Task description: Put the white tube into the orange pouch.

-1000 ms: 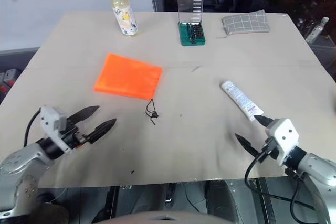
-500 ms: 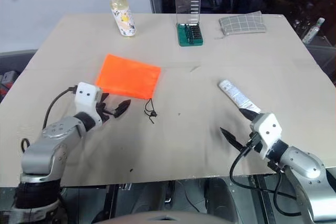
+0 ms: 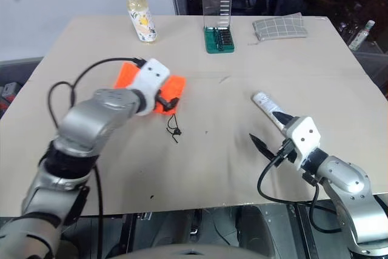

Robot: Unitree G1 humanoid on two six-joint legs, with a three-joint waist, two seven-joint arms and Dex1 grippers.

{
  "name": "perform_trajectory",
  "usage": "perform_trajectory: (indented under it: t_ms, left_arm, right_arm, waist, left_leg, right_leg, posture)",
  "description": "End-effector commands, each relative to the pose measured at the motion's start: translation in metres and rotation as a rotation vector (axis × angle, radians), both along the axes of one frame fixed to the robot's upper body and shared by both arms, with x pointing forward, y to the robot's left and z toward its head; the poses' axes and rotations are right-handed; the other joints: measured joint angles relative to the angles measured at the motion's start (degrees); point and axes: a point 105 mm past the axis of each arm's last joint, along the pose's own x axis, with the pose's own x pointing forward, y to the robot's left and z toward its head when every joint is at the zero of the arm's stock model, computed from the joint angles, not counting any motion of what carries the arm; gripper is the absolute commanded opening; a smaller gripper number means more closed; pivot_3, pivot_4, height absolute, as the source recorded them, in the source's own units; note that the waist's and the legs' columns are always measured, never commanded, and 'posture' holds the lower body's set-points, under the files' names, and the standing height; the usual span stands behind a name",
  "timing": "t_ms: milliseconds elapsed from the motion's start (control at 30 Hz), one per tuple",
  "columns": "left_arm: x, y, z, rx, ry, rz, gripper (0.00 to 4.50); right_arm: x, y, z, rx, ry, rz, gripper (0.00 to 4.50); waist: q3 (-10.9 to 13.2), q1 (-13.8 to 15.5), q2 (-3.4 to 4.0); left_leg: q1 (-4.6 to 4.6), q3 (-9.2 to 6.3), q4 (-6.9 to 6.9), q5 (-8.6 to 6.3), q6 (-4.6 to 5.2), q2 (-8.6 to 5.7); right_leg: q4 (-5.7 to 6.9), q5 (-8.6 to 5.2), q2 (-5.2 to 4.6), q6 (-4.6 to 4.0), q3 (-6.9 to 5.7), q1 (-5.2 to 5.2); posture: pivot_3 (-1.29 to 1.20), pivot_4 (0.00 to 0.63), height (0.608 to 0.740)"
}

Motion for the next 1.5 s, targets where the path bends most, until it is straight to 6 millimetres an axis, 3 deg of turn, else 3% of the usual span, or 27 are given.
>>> perform_trajectory:
  t_ms: [33, 300, 433, 533, 633, 967, 1167, 1500]
  left_arm:
    - [0.014, 0.012, -0.004, 0.117, -0.040, 0.108, 4.49]
    - [0.010, 0.023, -0.025, 0.135, -0.013, 0.200, 4.49]
    - [0.015, 0.023, -0.010, 0.084, -0.102, 0.213, 3.28]
    - [0.013, 0.025, 0.004, 0.121, -0.191, 0.179, 3.28]
    - [0.009, 0.028, 0.006, 0.175, -0.249, 0.169, 3.28]
    - [0.003, 0.029, -0.011, 0.217, -0.258, 0.169, 3.28]
    - [0.005, 0.012, -0.008, 0.045, -0.214, 0.133, 3.28]
    - [0.016, 0.026, -0.015, 0.152, -0.203, 0.216, 3.28]
  right_arm:
    - [-0.004, 0.002, 0.015, -0.001, -0.050, 0.014, 4.49]
    - [-0.009, -0.006, 0.010, -0.004, -0.033, -0.012, 4.49]
    - [-0.011, -0.006, 0.009, -0.004, -0.030, -0.016, 4.50]
    - [-0.011, -0.006, 0.009, -0.004, -0.031, -0.019, 4.50]
    - [-0.010, -0.006, 0.008, -0.003, -0.032, -0.016, 4.50]
    - [-0.006, -0.003, 0.010, -0.002, -0.036, 0.000, 4.50]
    - [-0.005, -0.003, 0.013, -0.003, -0.042, -0.003, 4.50]
    - [-0.007, -0.005, 0.014, 0.004, -0.048, -0.027, 4.50]
  waist:
    - [0.0, 0.0, 0.00]
    - [0.0, 0.0, 0.00]
    - [0.0, 0.0, -0.01]
    - [0.0, 0.0, -0.01]
    - [0.0, 0.1, -0.01]
    - [0.0, 0.2, -0.03]
    - [0.0, 0.2, -0.03]
    - [0.0, 0.1, -0.04]
  left_leg:
    - [-0.01, -0.01, 0.00, 0.00, 0.00, 0.00]
    - [0.19, 0.10, 0.01, 0.00, 0.00, 0.03]
    - [0.47, 0.14, -0.03, 0.00, 0.00, 0.11]
    - [0.48, 0.13, -0.03, 0.00, 0.00, 0.14]
    - [0.47, 0.17, -0.09, -0.01, 0.00, 0.15]
    - [0.41, 0.18, -0.07, -0.02, 0.02, 0.06]
    - [0.40, 0.17, -0.07, -0.02, 0.02, 0.07]
    - [0.43, 0.18, -0.06, -0.02, 0.02, 0.02]
  right_leg:
    - [0.01, 0.00, 0.00, 0.00, 0.00, -0.01]
    - [0.07, -0.04, -0.01, -0.04, 0.14, 0.08]
    - [0.09, -0.14, 0.01, -0.19, 0.18, 0.29]
    - [0.11, -0.14, 0.04, -0.20, 0.19, 0.27]
    - [0.10, -0.08, 0.01, -0.31, 0.27, 0.25]
    - [0.06, -0.12, -0.09, -0.22, 0.29, 0.24]
    - [0.07, -0.12, -0.09, -0.24, 0.29, 0.25]
    - [0.09, -0.12, -0.03, -0.22, 0.28, 0.26]
  posture:
    - [0.00, 0.150, 0.740]
    - [0.00, 0.150, 0.740]
    - [0.00, 0.150, 0.740]
    - [0.00, 0.150, 0.740]
    - [0.00, 0.150, 0.740]
    - [0.00, 0.150, 0.740]
    - [0.00, 0.150, 0.740]
    - [0.00, 0.150, 0.740]
